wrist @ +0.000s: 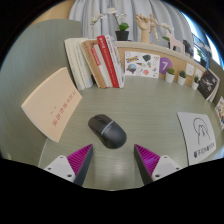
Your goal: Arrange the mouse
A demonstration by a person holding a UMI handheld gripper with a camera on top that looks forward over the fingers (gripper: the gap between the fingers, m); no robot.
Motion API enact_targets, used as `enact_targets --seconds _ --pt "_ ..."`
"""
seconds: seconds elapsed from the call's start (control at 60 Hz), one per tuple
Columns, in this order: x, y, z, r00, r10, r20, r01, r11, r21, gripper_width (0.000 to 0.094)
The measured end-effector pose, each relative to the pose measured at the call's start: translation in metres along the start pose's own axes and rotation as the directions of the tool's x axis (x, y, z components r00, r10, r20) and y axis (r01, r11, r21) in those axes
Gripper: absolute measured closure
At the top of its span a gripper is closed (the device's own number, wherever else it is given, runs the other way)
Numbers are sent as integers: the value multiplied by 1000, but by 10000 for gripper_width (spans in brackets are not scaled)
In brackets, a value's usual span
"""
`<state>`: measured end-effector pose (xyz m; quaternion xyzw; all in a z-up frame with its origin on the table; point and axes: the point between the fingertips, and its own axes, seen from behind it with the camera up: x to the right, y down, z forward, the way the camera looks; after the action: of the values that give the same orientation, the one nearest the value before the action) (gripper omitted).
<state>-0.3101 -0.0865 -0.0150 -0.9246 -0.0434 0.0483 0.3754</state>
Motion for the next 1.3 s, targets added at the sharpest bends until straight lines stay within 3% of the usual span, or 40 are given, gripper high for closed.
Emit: enact_targets --seconds 0.167,0.367,0.717,1.017,1.2,1.3 --pt "0 -28 29 1000 10 -22 -11 1000 -20 111" --pt "15 -51 53 998 9 -67 -12 999 -46 189" --pt "37 -76 76 987 79 -139 -88 994 -65 458" --pt "39 -79 79 988 95 -123 -108 989 -98 619" --pt "42 -89 82 985 165 -52 -170 978 -121 621" --pt "65 -109 62 996 75 -42 -79 992 -96 620"
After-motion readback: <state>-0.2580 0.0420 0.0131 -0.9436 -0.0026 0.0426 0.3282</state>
